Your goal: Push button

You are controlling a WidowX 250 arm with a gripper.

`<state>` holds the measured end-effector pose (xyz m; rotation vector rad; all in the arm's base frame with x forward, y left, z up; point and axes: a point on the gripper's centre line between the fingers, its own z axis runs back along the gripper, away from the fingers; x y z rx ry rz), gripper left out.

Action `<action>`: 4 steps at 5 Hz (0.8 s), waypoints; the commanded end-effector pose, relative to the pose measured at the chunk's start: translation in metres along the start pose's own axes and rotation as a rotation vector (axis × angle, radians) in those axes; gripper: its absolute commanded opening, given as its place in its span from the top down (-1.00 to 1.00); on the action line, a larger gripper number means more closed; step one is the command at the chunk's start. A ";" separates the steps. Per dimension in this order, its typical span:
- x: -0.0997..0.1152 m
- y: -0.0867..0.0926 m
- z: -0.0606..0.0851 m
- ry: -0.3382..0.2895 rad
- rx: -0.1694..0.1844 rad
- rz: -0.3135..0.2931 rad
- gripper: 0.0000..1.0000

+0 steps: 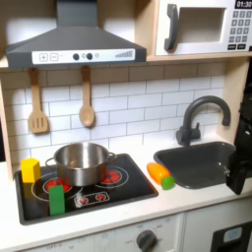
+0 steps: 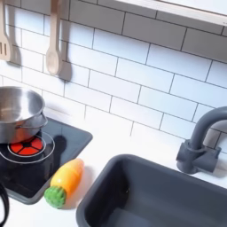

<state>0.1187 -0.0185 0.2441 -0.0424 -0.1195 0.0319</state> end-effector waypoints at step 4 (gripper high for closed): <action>0.039 0.066 -0.018 -0.014 0.123 0.185 -1.00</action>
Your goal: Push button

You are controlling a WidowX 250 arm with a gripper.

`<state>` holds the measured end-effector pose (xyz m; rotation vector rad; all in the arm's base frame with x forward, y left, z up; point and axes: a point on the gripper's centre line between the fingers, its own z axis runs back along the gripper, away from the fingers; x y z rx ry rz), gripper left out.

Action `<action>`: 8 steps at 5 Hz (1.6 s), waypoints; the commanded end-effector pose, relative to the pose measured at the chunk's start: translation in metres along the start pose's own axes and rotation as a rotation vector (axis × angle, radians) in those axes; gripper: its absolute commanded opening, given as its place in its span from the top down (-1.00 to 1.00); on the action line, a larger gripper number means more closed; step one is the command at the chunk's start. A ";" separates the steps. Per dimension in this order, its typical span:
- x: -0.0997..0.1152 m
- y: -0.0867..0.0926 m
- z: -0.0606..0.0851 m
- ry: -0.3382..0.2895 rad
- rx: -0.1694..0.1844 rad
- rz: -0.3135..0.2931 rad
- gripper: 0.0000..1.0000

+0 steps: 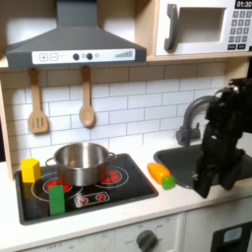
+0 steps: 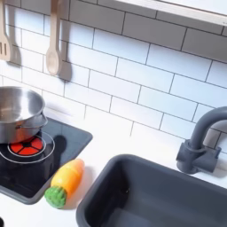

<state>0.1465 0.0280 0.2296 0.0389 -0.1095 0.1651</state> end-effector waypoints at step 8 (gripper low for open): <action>0.119 0.022 0.007 -0.256 -0.050 0.071 1.00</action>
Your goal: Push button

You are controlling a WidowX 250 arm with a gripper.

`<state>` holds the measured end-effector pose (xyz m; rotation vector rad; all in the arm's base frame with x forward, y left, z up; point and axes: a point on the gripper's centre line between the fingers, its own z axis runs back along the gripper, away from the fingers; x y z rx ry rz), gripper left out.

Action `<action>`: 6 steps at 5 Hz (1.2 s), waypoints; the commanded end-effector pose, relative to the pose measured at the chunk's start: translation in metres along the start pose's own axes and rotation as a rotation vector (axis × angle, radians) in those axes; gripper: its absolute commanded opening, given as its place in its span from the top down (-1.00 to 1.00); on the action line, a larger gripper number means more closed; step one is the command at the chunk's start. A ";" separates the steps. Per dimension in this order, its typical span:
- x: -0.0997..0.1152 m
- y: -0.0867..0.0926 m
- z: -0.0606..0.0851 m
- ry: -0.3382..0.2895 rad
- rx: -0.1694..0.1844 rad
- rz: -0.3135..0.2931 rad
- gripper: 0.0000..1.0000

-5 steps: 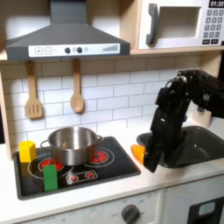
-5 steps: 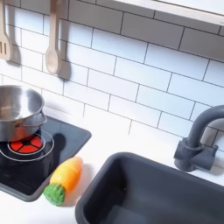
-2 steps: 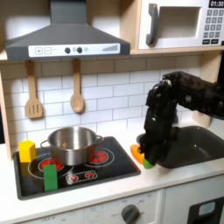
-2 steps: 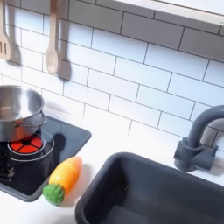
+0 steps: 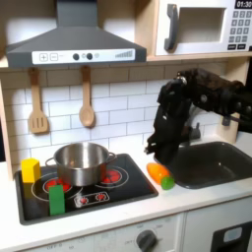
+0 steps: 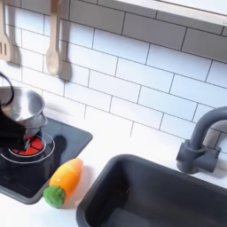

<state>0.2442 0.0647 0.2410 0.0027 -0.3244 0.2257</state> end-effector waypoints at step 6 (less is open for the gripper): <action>0.114 0.015 0.055 -0.379 0.018 0.004 1.00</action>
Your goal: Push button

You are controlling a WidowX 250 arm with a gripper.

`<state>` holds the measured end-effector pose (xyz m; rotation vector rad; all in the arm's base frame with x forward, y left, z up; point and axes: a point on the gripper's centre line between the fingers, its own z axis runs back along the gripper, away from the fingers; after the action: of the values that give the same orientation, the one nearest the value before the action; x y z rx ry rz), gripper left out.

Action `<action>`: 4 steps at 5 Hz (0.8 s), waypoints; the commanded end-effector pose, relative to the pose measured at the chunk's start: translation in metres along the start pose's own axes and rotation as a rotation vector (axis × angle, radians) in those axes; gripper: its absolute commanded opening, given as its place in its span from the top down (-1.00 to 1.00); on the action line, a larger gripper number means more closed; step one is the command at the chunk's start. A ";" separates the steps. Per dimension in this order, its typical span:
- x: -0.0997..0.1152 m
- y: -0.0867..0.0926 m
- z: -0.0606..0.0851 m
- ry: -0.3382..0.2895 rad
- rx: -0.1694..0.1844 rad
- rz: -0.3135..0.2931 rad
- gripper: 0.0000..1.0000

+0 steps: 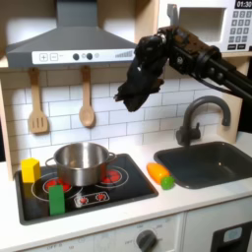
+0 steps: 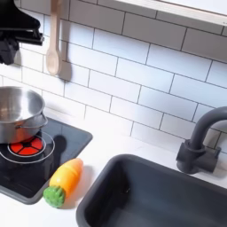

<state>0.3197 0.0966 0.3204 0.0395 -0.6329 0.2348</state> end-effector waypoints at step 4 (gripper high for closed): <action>0.060 0.022 0.020 -0.339 0.053 -0.025 1.00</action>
<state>0.3519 0.1284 0.3654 0.1345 -0.9456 0.2237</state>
